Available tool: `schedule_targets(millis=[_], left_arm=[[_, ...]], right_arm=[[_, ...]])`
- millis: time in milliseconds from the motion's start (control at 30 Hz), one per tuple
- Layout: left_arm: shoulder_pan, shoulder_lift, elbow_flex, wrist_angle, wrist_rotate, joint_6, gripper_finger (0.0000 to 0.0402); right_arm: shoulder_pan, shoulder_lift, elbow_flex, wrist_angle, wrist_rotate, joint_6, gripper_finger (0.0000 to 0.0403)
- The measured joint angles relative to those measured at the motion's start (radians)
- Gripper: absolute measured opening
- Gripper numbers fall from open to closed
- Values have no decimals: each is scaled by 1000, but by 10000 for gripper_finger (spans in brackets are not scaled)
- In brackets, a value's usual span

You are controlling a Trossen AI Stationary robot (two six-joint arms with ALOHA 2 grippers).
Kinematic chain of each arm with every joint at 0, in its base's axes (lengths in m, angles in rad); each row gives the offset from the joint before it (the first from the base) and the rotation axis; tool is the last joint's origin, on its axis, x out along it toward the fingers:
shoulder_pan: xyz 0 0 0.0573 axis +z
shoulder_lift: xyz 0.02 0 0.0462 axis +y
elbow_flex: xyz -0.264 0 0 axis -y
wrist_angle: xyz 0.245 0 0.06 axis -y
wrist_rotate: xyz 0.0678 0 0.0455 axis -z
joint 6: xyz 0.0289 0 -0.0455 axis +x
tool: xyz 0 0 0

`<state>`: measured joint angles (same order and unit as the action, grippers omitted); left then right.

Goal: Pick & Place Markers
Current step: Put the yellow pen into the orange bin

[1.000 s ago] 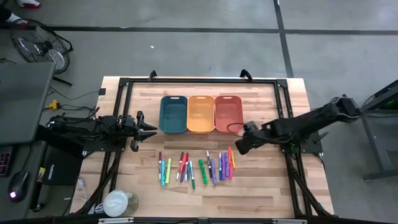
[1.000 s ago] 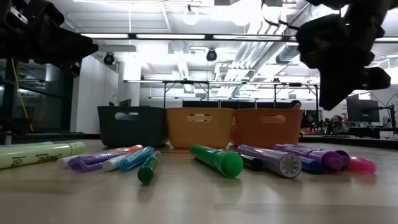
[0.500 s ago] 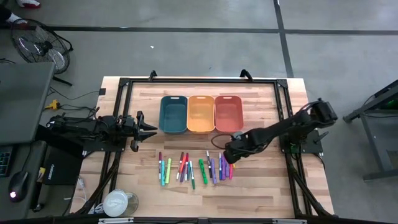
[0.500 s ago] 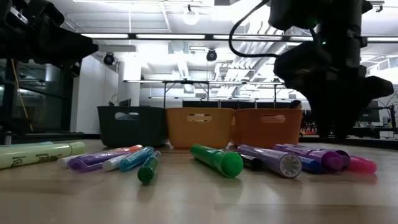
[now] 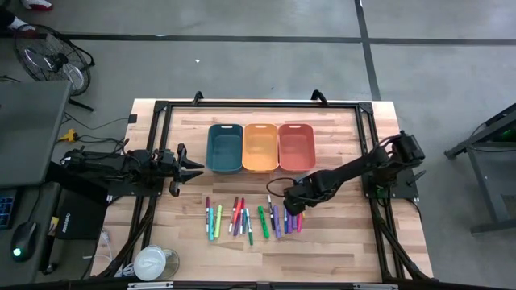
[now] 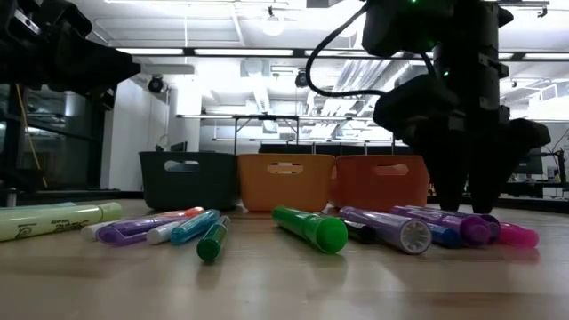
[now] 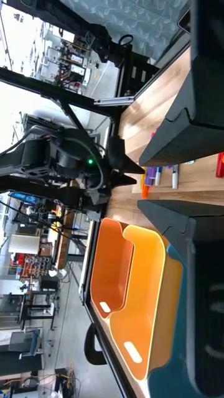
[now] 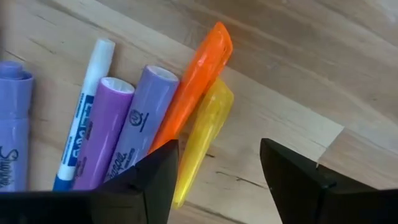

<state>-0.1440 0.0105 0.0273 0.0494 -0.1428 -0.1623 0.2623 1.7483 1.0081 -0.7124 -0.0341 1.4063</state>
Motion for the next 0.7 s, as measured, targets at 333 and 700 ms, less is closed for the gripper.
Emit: schedule_targets(millis=[333,700], left_arm=[[0,0,0,0,0,0,94],[0,0,0,0,0,0,94]], right_arm=[[0,8,-7,-58,43,7,195],[-1,66,-3,-42,31,-7,184]])
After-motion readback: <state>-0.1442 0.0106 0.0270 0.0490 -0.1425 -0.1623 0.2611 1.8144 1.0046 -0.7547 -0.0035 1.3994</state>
